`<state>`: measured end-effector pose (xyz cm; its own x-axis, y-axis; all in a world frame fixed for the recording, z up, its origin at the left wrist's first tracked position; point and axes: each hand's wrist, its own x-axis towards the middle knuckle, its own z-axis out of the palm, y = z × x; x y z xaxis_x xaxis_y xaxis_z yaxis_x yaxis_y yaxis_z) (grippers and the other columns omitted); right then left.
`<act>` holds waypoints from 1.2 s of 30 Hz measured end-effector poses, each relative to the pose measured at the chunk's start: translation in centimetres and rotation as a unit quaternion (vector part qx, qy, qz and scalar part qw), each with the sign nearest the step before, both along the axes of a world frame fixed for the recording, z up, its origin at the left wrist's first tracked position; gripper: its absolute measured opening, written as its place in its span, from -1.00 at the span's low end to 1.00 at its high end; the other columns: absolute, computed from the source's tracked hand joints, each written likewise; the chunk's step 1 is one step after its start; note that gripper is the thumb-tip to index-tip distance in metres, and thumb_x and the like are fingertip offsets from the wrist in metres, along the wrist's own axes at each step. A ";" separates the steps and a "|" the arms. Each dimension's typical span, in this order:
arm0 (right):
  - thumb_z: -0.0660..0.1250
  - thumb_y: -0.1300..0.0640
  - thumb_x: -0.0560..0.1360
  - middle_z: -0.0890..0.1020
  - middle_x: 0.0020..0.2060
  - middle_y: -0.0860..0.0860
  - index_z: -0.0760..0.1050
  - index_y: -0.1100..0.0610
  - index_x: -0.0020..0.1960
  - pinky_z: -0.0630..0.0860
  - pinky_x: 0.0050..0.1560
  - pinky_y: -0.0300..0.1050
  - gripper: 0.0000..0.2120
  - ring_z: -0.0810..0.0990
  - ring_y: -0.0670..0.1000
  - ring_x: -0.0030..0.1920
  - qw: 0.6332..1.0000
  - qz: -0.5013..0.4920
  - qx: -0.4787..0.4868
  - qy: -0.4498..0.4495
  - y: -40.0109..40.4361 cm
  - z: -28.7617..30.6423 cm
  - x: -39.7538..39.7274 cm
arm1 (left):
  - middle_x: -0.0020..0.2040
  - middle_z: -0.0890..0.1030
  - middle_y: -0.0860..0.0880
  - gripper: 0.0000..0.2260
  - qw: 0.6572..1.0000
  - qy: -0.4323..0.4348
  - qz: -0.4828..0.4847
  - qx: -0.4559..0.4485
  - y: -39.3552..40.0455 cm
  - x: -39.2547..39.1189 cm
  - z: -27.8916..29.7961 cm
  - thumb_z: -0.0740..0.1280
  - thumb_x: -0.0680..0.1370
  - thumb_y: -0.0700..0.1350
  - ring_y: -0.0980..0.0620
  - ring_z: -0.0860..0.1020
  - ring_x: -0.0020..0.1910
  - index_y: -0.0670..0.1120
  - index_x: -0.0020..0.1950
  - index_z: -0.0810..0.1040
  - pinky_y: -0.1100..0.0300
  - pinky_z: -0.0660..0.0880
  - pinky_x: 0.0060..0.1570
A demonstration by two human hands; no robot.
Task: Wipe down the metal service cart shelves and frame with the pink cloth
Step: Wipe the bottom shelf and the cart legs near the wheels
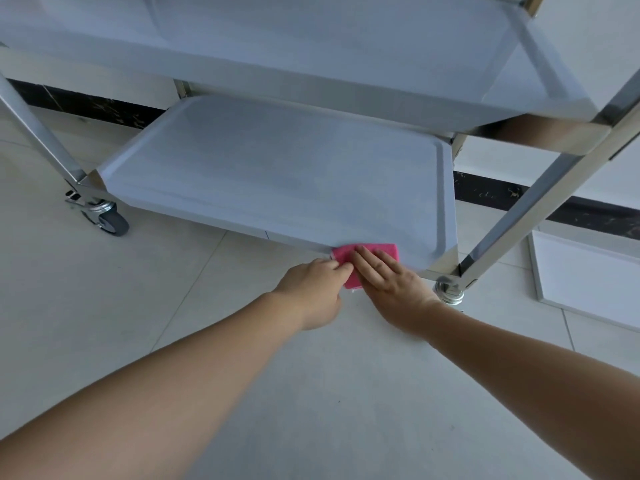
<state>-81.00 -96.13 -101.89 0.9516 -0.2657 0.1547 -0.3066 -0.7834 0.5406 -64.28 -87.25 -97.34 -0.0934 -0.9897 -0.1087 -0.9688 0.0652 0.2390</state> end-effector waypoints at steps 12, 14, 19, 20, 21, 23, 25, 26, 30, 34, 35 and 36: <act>0.14 0.04 0.50 -0.17 0.50 0.04 -0.19 0.13 0.49 -0.09 0.45 0.11 -0.30 0.02 0.14 0.50 0.989 -0.066 -0.043 0.125 -1.2 0.5 -3.3 | 0.17 0.47 -0.02 -0.67 0.990 -0.070 -0.124 0.023 1.7 1.5 1.3 0.11 0.50 -0.16 -0.08 0.42 0.17 -0.03 0.25 0.41 0.07 0.43 0.06; 0.19 0.03 0.48 -0.35 0.46 0.09 -0.28 0.17 0.49 -0.26 0.42 0.15 -0.19 -0.13 0.18 0.50 0.982 -0.088 -0.021 0.164 -1.3 0.8 -5.4 | 0.18 0.47 -0.01 -0.66 0.986 -0.080 -0.147 0.016 1.7 1.5 1.4 0.10 0.51 -0.16 -0.07 0.42 0.17 0.00 0.27 0.40 0.07 0.42 0.08; 0.21 0.07 0.51 -0.15 0.52 0.09 -0.19 0.17 0.52 -0.07 0.46 0.15 -0.24 -0.04 0.19 0.50 0.977 -0.112 0.010 0.183 -0.7 3.0 -9.2 | 0.18 0.47 0.00 -0.70 0.976 -0.096 -0.193 0.023 0.9 -0.1 1.5 0.08 0.52 -0.14 -0.06 0.42 0.18 0.01 0.23 0.40 0.05 0.43 0.10; 0.19 0.08 0.53 -0.11 0.53 0.10 -0.21 0.19 0.51 -0.03 0.46 0.13 -0.25 -0.03 0.18 0.50 0.977 -0.112 0.015 0.182 -0.4 3.5 -9.7 | 0.18 0.47 0.00 -0.70 0.974 -0.098 -0.205 0.023 0.7 -0.5 1.5 0.08 0.53 -0.14 -0.06 0.42 0.18 0.01 0.22 0.41 0.05 0.42 0.10; 0.19 0.10 0.52 -0.04 0.53 0.10 -0.16 0.20 0.51 0.01 0.47 0.10 -0.28 0.01 0.17 0.50 0.979 -0.105 0.013 0.175 0.0 4.2 -10.1 | 0.17 0.48 0.00 -0.71 0.971 -0.099 -0.216 0.020 0.5 -0.9 1.7 0.08 0.52 -0.14 -0.06 0.42 0.18 0.00 0.21 0.42 0.05 0.43 0.11; 0.20 0.14 0.49 0.15 0.50 0.09 0.07 0.21 0.50 0.13 0.45 0.06 -0.37 0.16 0.14 0.47 0.987 -0.081 -0.007 0.140 0.7 5.9 -11.0 | 0.17 0.49 0.00 -0.72 0.967 -0.102 -0.233 0.006 0.0 -1.2 2.2 0.08 0.52 -0.13 -0.05 0.43 0.18 0.00 0.19 0.43 0.03 0.43 0.12; 0.12 0.20 0.50 0.21 0.48 0.08 0.13 0.20 0.48 0.16 0.45 0.06 -0.44 0.21 0.12 0.46 0.996 -0.056 -0.012 0.074 1.3 8.1 -12.1 | 0.19 0.49 0.02 -0.72 0.965 -0.098 -0.242 -0.005 -0.6 -1.3 2.8 0.08 0.53 -0.11 -0.04 0.43 0.20 0.00 0.18 0.45 0.04 0.42 0.14; 0.05 0.22 0.52 0.18 0.49 0.07 0.09 0.19 0.50 0.11 0.47 0.06 -0.46 0.18 0.12 0.47 0.998 -0.051 -0.015 0.037 1.5 9.5 -12.6 | 0.19 0.49 0.02 -0.72 0.965 -0.096 -0.244 -0.009 -1.0 -1.3 3.1 0.07 0.53 -0.10 -0.03 0.43 0.20 0.00 0.18 0.45 0.04 0.42 0.14; -0.05 0.25 0.59 0.11 0.51 0.08 0.06 0.18 0.51 0.01 0.49 0.08 -0.52 0.07 0.11 0.50 0.994 -0.044 -0.069 -0.074 1.5 14.7 -13.8 | 0.10 0.52 0.03 -0.75 0.962 -0.089 -0.256 -0.028 -2.1 -1.6 4.1 0.05 0.52 -0.12 -0.03 0.45 0.12 -0.02 0.08 0.47 0.06 0.42 0.07; -0.11 0.25 0.61 0.13 0.50 0.09 0.05 0.20 0.51 0.03 0.49 0.08 -0.54 0.07 0.10 0.50 0.986 -0.059 -0.138 -0.075 0.2 17.0 -13.6 | 0.08 0.52 0.05 -0.75 0.965 -0.072 -0.253 -0.027 -2.8 -2.1 4.8 0.06 0.54 -0.12 0.01 0.45 0.09 -0.03 0.10 0.48 0.07 0.43 0.04; -0.11 0.24 0.60 0.12 0.51 0.10 0.03 0.22 0.51 0.02 0.49 0.08 -0.53 0.05 0.10 0.51 0.984 -0.072 -0.157 -0.049 -0.3 17.1 -13.3 | 0.08 0.52 0.06 -0.75 0.964 -0.071 -0.255 -0.023 -2.9 -2.2 4.8 0.06 0.55 -0.12 0.02 0.44 0.10 -0.02 0.11 0.48 0.07 0.43 0.05; -0.13 0.23 0.59 0.11 0.50 0.12 0.02 0.25 0.50 0.00 0.50 0.08 -0.53 0.04 0.12 0.51 0.980 -0.086 -0.177 -0.012 -0.9 17.0 -13.1 | 0.07 0.52 0.07 -0.76 0.964 -0.071 -0.257 -0.018 -2.9 -2.2 4.8 0.06 0.55 -0.11 0.03 0.43 0.09 -0.02 0.10 0.47 0.08 0.43 0.05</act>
<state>-94.14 -96.99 -84.94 0.8929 -0.3469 0.2871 -0.4327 -0.4841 0.7605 -66.49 -90.10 -92.57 -0.5593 -0.8198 -0.1229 -0.8289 0.5511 0.0959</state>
